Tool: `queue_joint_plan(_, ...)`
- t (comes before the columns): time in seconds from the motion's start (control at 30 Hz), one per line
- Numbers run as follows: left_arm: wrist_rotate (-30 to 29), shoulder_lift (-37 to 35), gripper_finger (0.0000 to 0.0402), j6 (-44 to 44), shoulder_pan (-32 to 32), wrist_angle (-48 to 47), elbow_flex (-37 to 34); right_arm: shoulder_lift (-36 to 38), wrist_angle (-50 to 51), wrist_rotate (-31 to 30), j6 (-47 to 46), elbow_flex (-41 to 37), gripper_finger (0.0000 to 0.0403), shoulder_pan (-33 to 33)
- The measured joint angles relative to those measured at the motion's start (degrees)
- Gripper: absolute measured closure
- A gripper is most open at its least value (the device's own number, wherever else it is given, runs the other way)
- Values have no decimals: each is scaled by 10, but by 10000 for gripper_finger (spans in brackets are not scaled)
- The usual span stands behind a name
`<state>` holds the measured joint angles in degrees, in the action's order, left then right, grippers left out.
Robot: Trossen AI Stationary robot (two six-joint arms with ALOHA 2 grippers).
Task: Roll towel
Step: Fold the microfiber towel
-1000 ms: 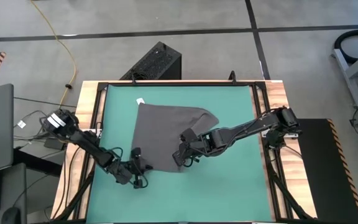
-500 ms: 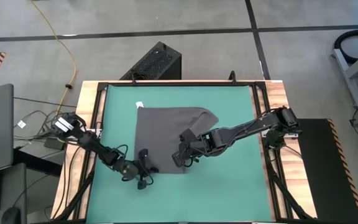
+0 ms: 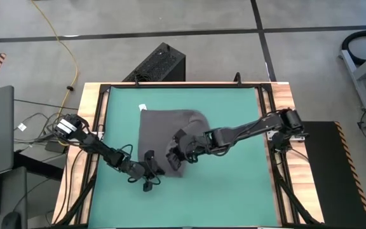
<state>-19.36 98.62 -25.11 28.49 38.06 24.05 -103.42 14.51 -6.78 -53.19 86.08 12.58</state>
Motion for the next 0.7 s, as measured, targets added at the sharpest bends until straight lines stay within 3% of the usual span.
queue_joint_plan(0.3, 39, -31, 401, -19, 0, -13, -1, -41, -14, 38, 10, -1, 386, -5)
queue_joint_plan(0.7, 55, -230, 401, -38, 10, -212, 7, -87, -40, 71, 29, 11, 386, -9)
